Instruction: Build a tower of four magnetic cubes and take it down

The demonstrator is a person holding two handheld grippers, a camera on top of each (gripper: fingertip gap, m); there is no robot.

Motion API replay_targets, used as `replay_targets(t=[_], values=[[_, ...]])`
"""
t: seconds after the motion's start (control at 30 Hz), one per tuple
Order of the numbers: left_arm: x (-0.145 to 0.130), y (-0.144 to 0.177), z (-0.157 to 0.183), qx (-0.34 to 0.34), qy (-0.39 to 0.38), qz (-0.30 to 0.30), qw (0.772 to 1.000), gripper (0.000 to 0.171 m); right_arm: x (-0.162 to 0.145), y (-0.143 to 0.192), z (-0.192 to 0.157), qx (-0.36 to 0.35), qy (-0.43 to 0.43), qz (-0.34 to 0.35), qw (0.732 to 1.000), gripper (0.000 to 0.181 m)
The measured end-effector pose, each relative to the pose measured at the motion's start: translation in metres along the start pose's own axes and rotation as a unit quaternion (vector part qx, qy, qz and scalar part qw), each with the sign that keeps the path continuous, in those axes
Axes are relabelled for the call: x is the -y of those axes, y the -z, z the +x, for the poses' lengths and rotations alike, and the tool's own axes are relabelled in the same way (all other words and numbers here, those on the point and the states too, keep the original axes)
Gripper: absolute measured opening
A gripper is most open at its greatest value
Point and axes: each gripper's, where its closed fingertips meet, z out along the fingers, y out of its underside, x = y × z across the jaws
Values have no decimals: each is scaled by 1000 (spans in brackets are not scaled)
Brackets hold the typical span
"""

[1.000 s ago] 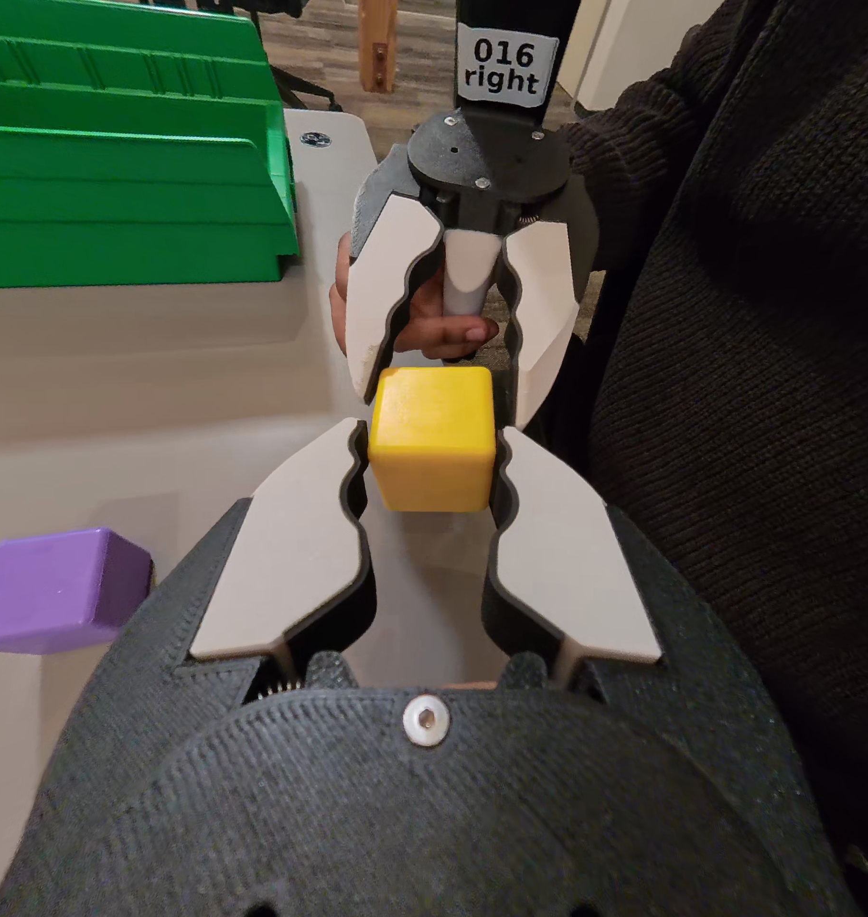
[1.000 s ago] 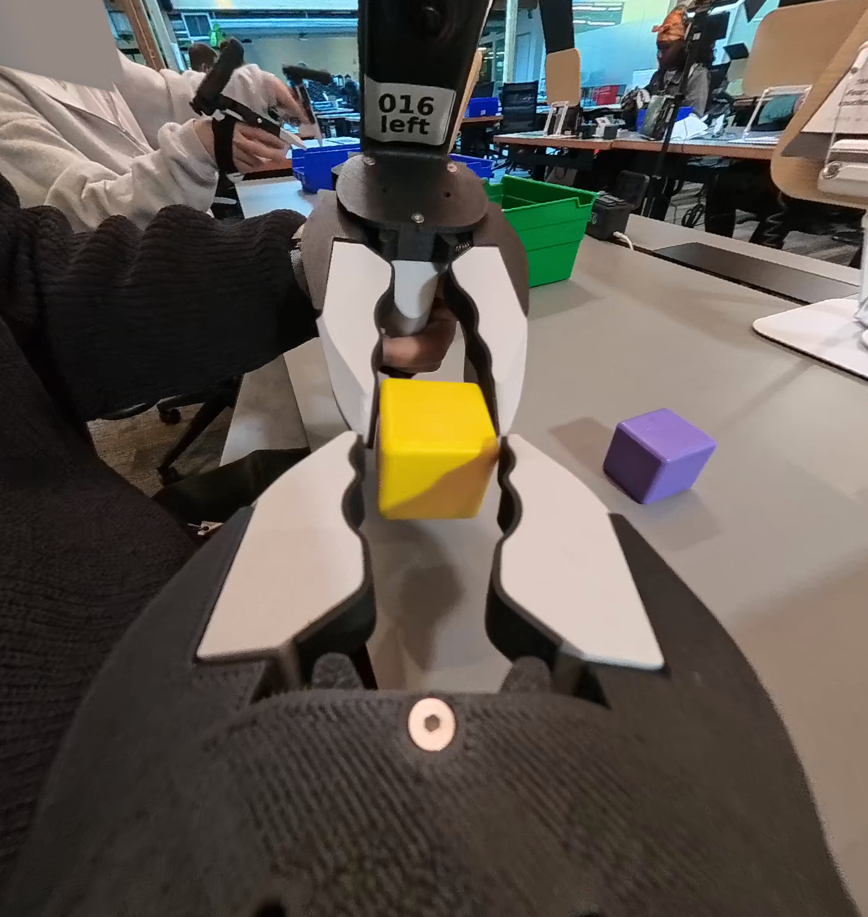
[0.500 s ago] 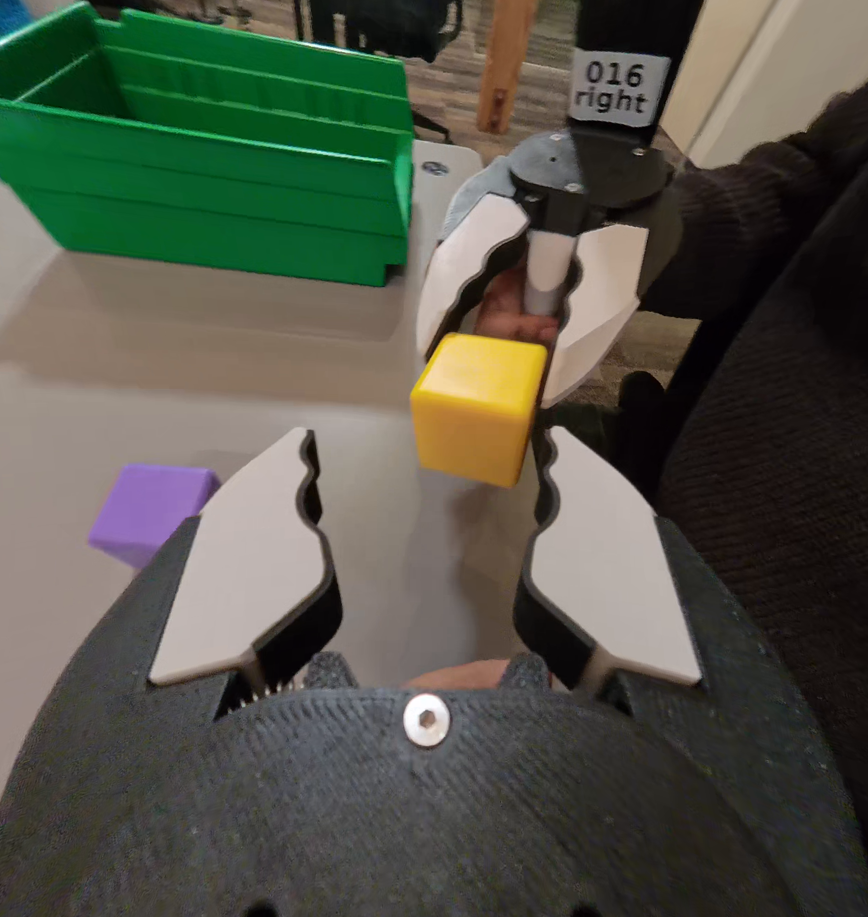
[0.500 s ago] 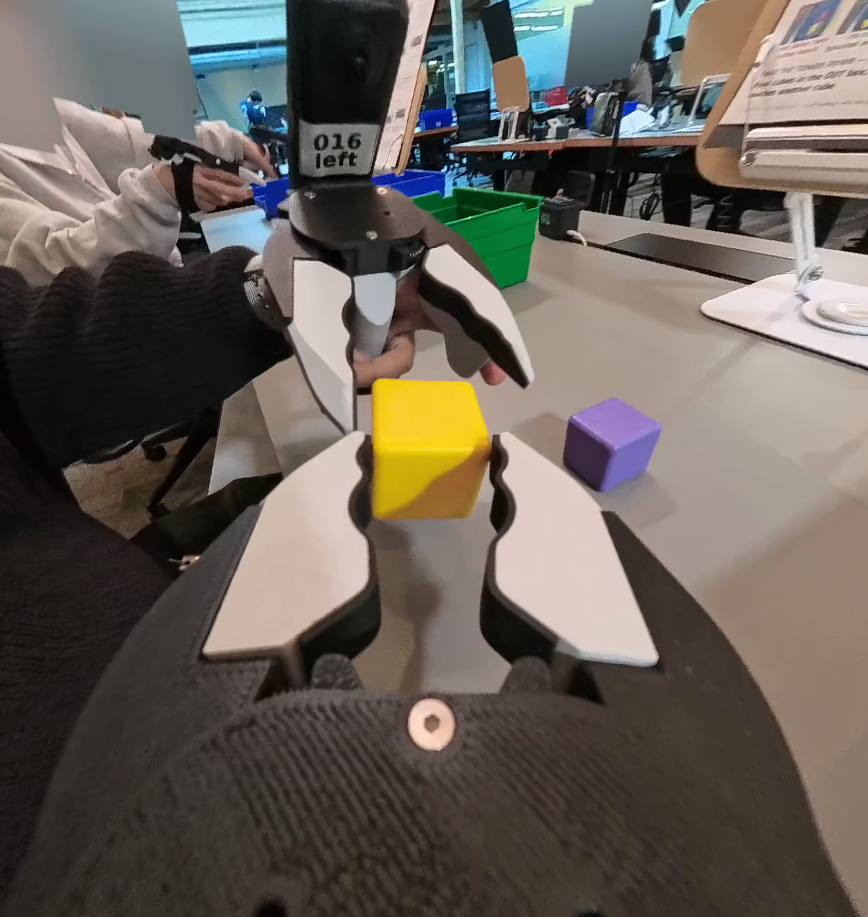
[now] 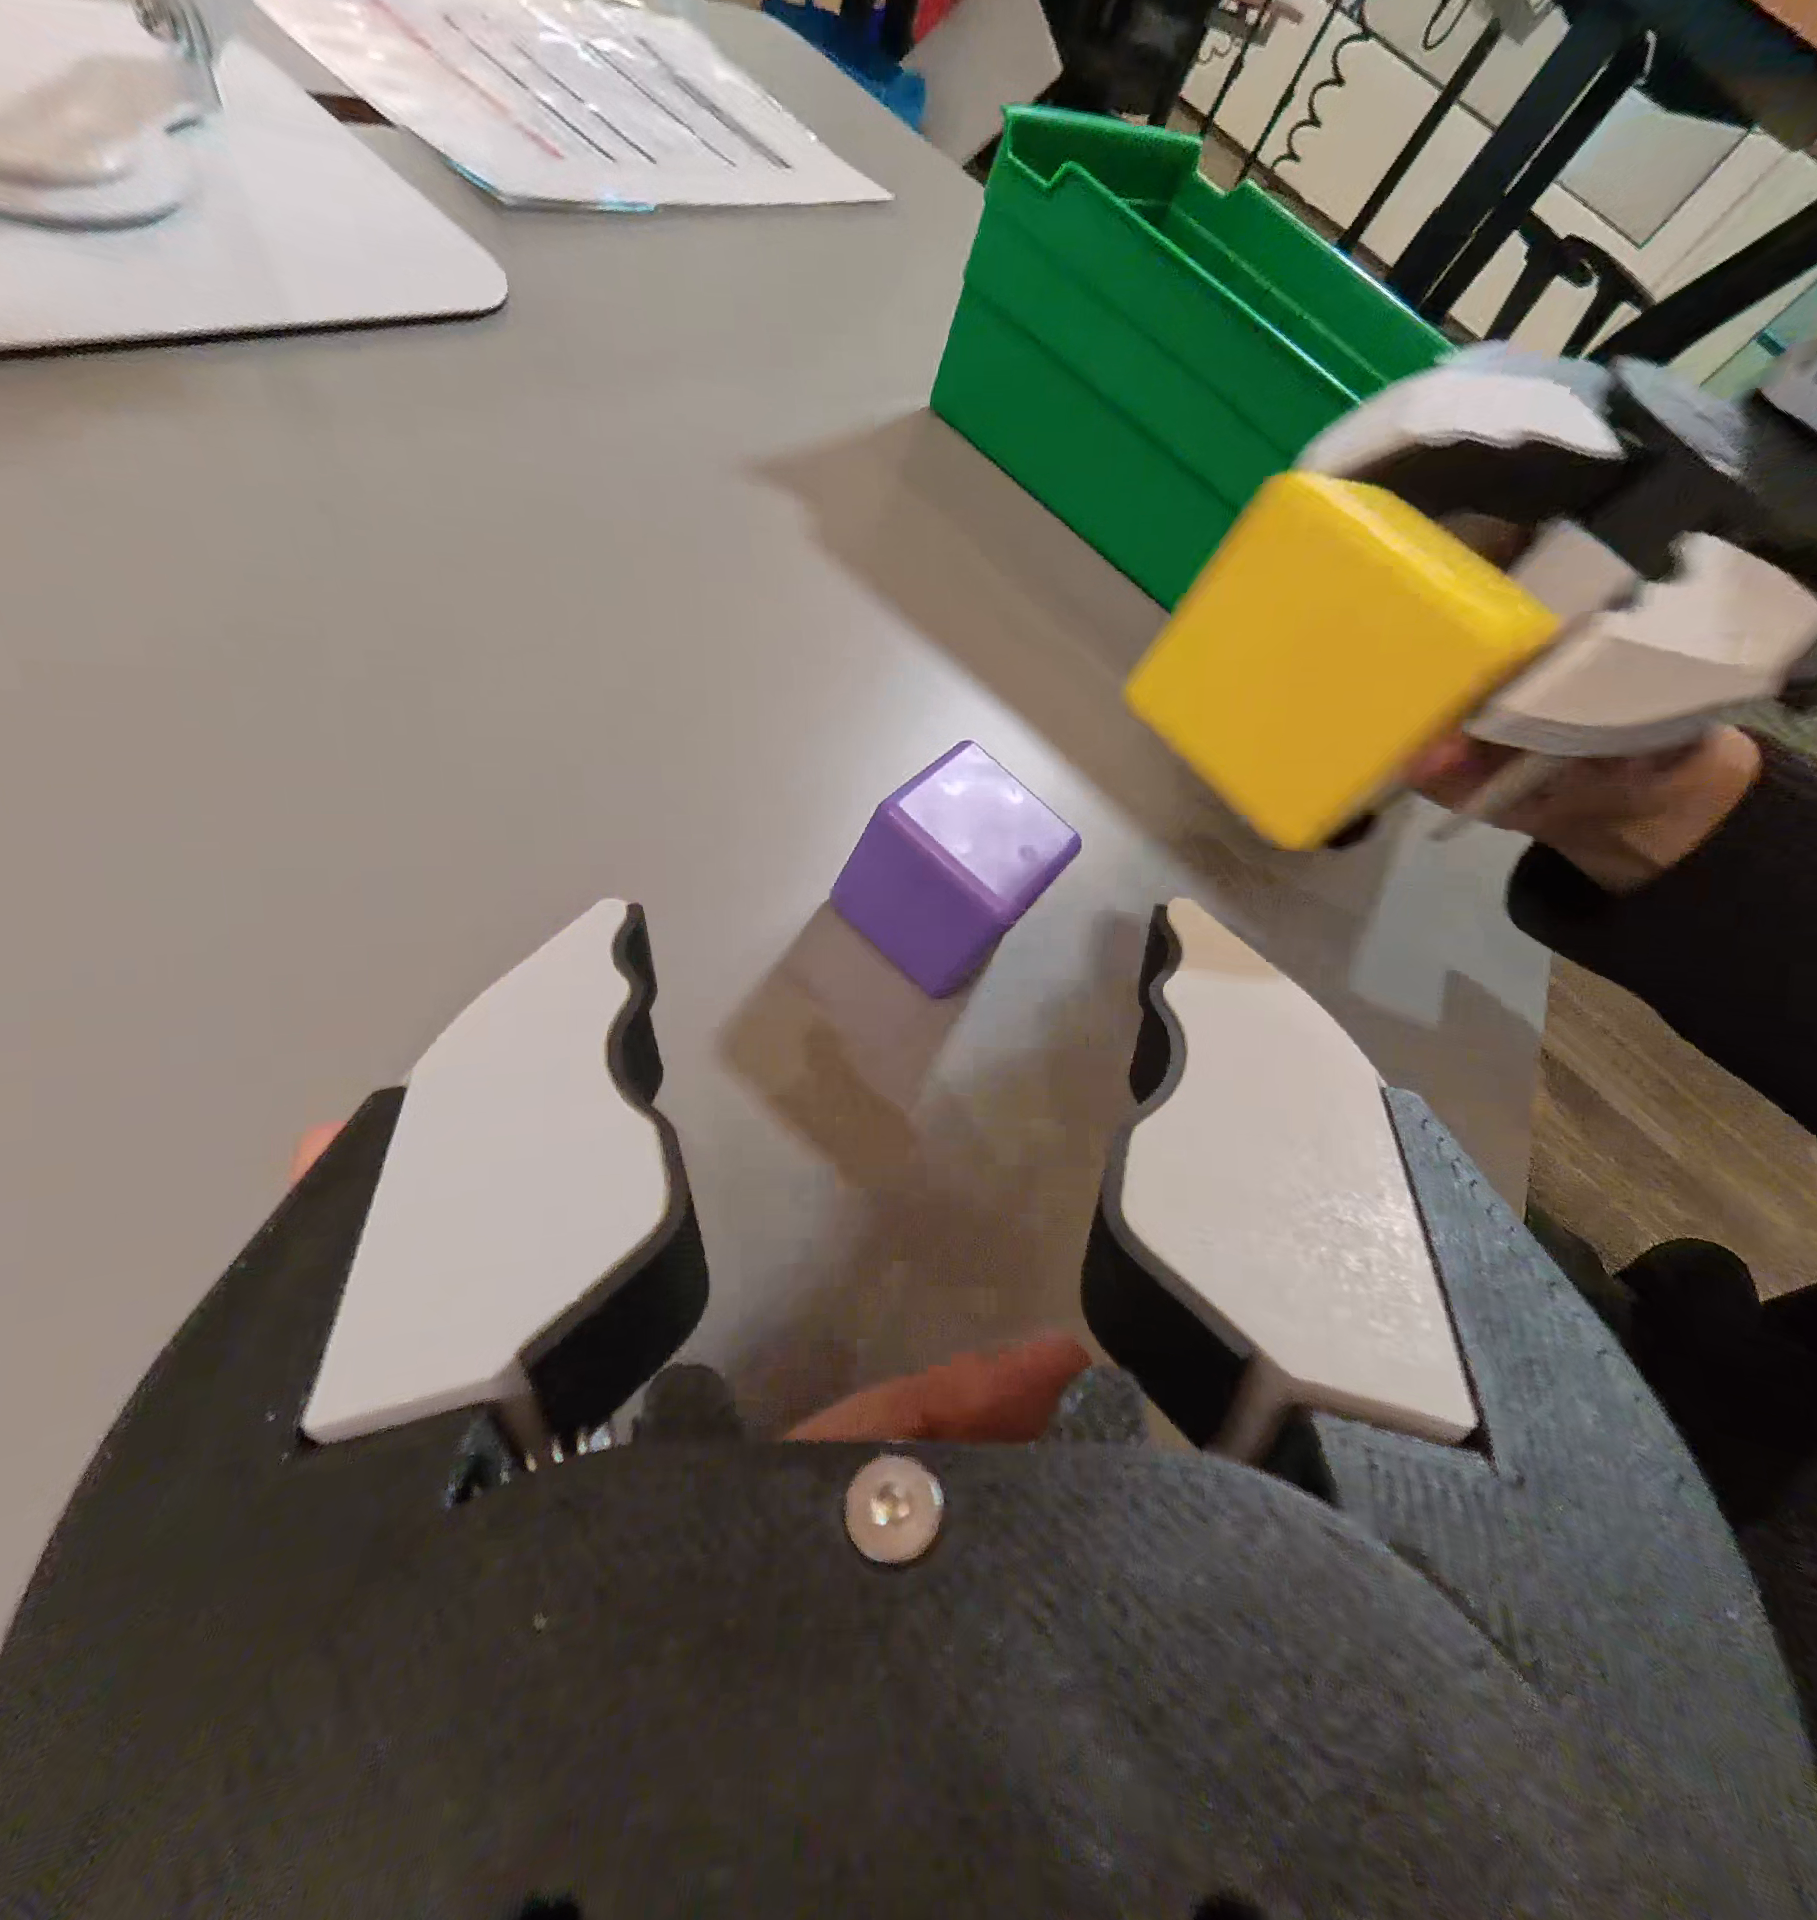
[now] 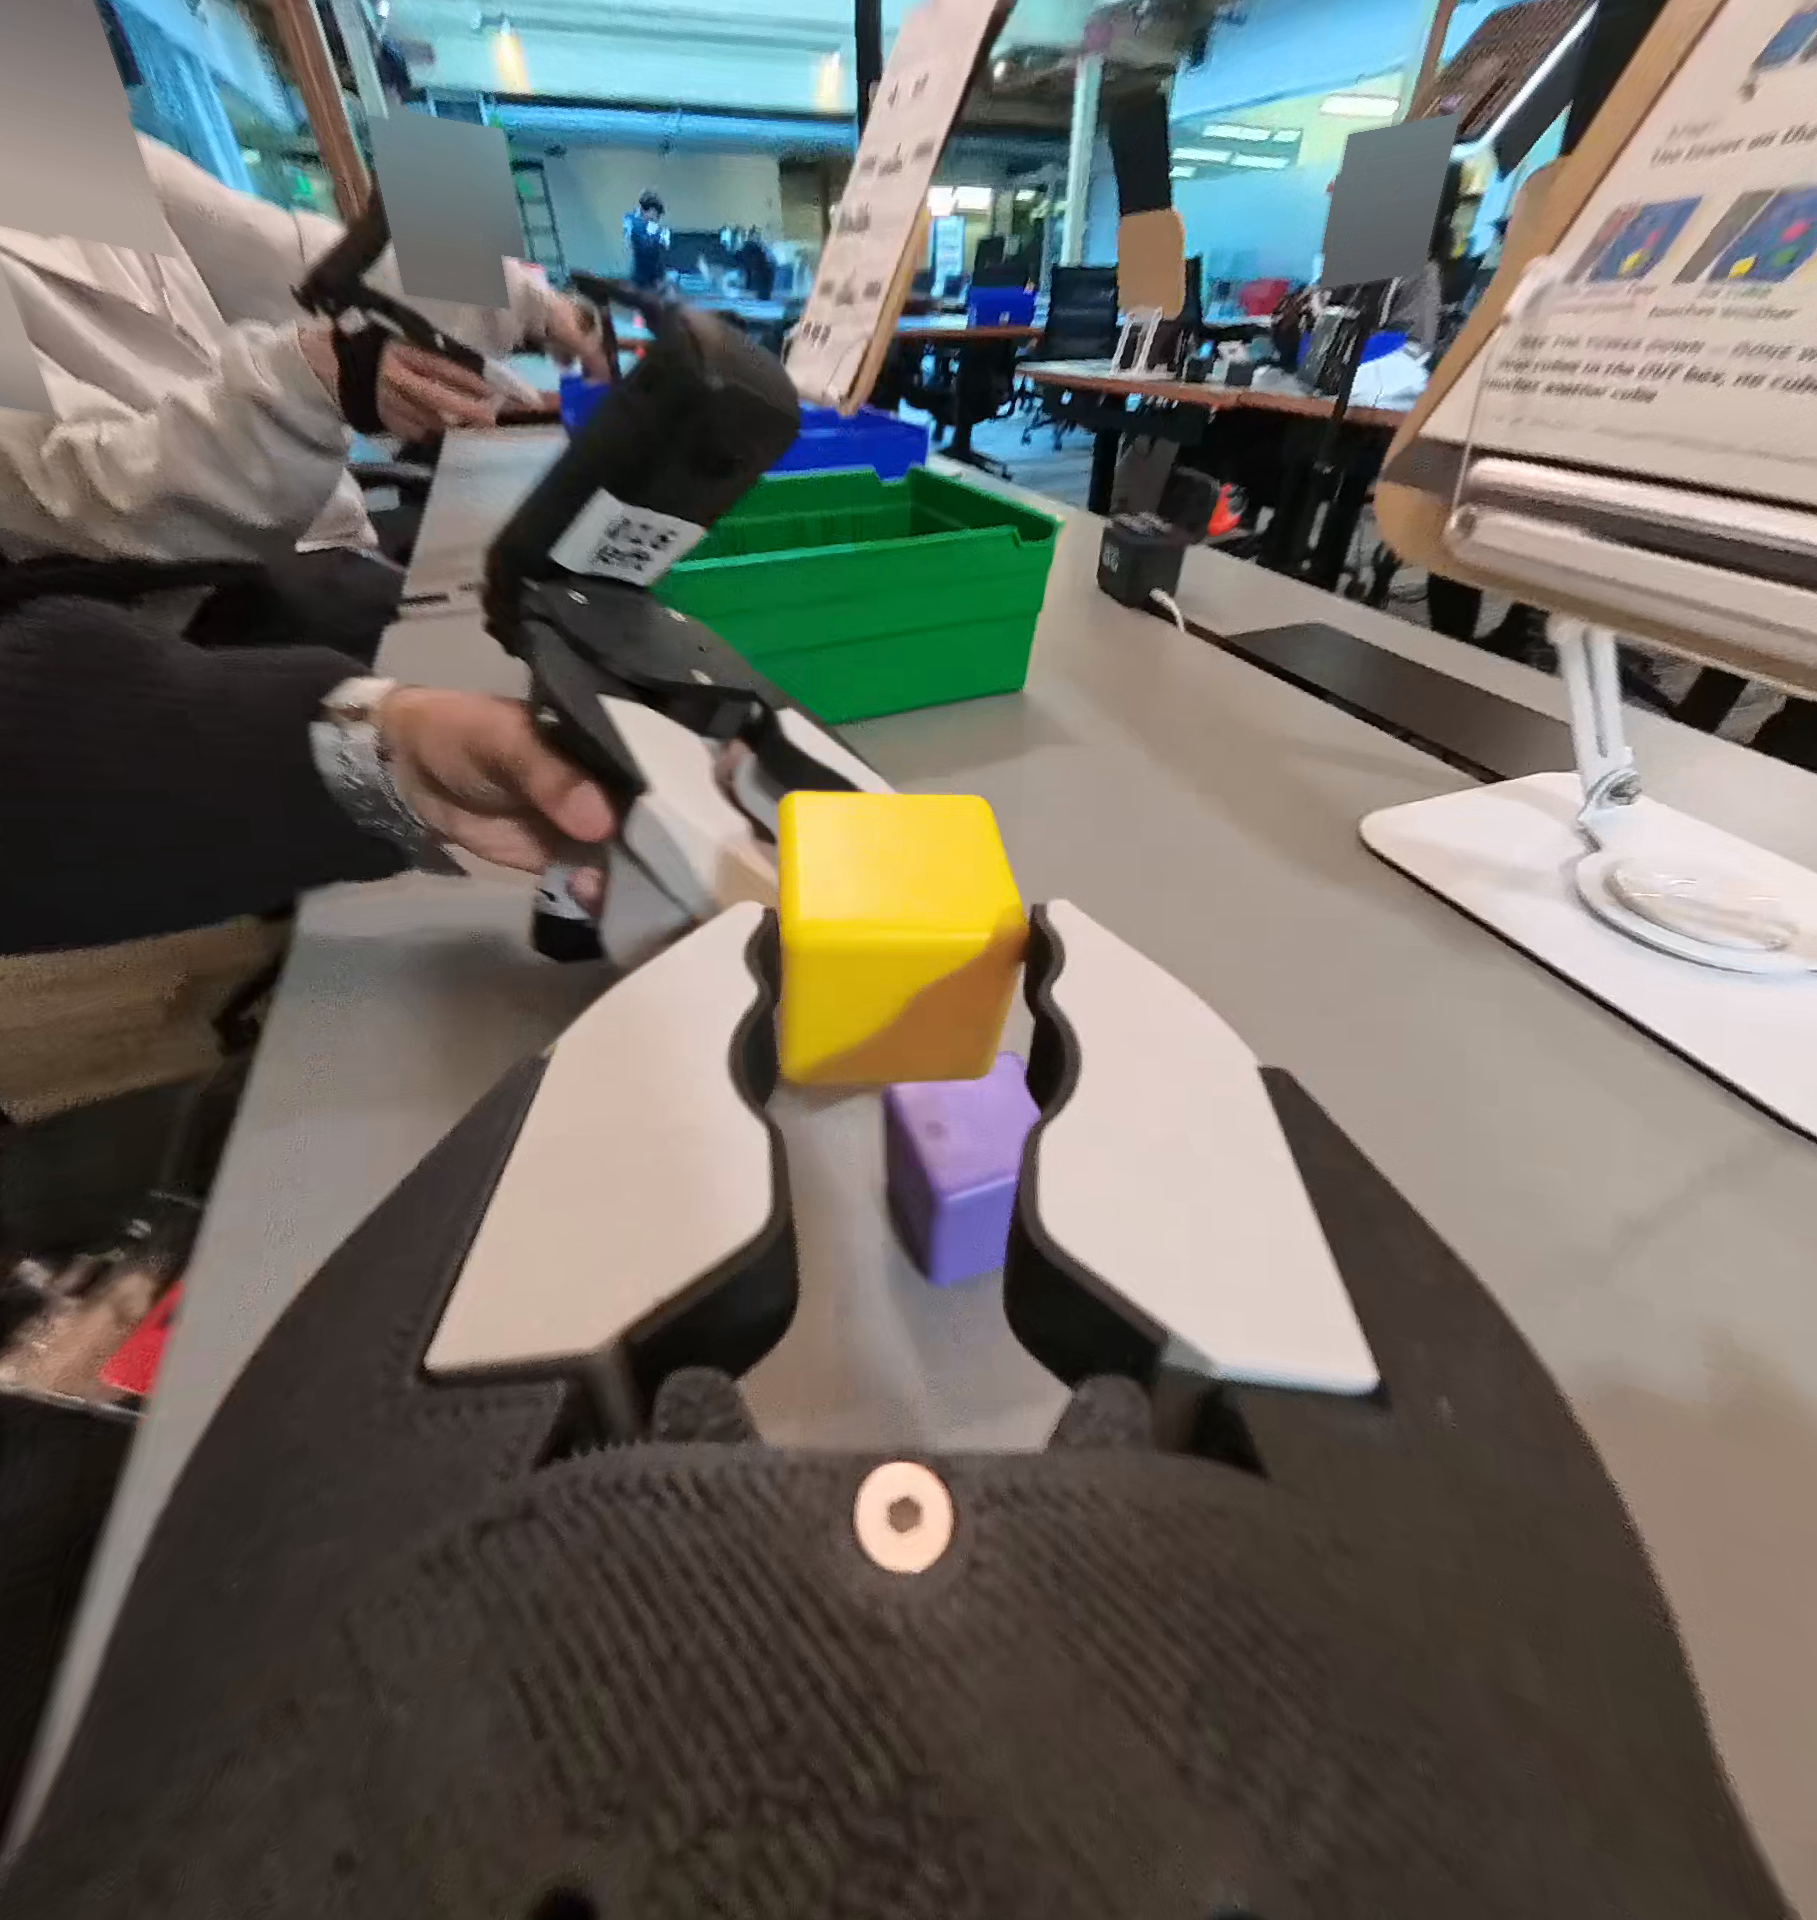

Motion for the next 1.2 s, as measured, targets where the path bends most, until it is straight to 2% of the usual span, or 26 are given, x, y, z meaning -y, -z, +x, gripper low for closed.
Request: replay_targets(t=[0.17, 0.3, 0.4, 0.8, 1.13, 1.2], values=[[-17, -11, 5, 1, -20, -43, 999, 89, -19, -16, 31, 43, -13, -2, 999, 46], [-25, -16, 11, -18, -20, -63, 998, 85, -33, -15, 35, 71, -7, -30, 997, 46], [-24, -19, 13, -37, -3, -61, 997, 83, -30, -14, 29, 94, -13, -23, 995, 46], [-28, -20, 21, -71, 12, -73, 995, 82, -45, -21, 21, 105, 34, -77, 991, 46], [-29, -21, 20, -71, 18, -75, 994, 82, -46, -20, 29, 61, 53, -80, 993, 47], [-30, -21, 21, -71, 16, -78, 994, 82, -45, -19, 31, 48, 57, -76, 994, 52]])
